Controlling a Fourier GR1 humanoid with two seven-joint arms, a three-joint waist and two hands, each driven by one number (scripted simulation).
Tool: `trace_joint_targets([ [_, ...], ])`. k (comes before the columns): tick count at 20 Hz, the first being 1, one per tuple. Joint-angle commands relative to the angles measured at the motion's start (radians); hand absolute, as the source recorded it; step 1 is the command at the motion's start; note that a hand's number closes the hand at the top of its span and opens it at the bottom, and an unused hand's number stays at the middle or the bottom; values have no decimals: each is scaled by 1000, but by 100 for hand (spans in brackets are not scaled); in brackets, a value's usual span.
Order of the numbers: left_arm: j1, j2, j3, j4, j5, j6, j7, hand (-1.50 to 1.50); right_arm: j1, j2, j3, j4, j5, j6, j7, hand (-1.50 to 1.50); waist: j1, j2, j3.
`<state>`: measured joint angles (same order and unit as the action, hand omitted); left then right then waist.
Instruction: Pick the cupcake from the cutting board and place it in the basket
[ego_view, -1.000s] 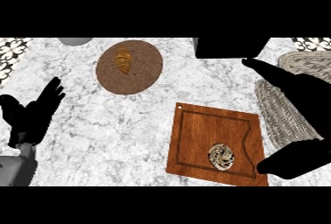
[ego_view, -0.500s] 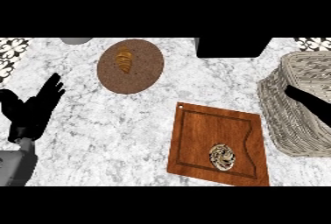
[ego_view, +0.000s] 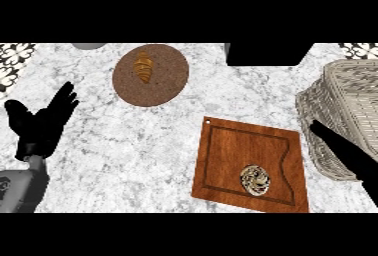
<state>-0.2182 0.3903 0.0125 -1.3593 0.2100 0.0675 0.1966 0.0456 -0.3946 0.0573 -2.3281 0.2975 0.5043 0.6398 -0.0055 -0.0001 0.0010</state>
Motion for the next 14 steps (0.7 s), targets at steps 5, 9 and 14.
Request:
trace_joint_targets([
  [5, 39, -21, -5, -69, -32, 5, 27, 0, 62, 150, 104, 268, 249, -236, -322, -150, 10, -1, 0],
  [9, 30, 1, 58, -16, -2, -79, -7, 0, 31, 177, 115, 414, 302, -283, -393, -150, 6, 0, -1],
  [14, 18, -21, 66, -30, -19, -67, 28, 0, -11, 194, 154, 542, 363, -275, -384, -150, 8, 1, -1],
])
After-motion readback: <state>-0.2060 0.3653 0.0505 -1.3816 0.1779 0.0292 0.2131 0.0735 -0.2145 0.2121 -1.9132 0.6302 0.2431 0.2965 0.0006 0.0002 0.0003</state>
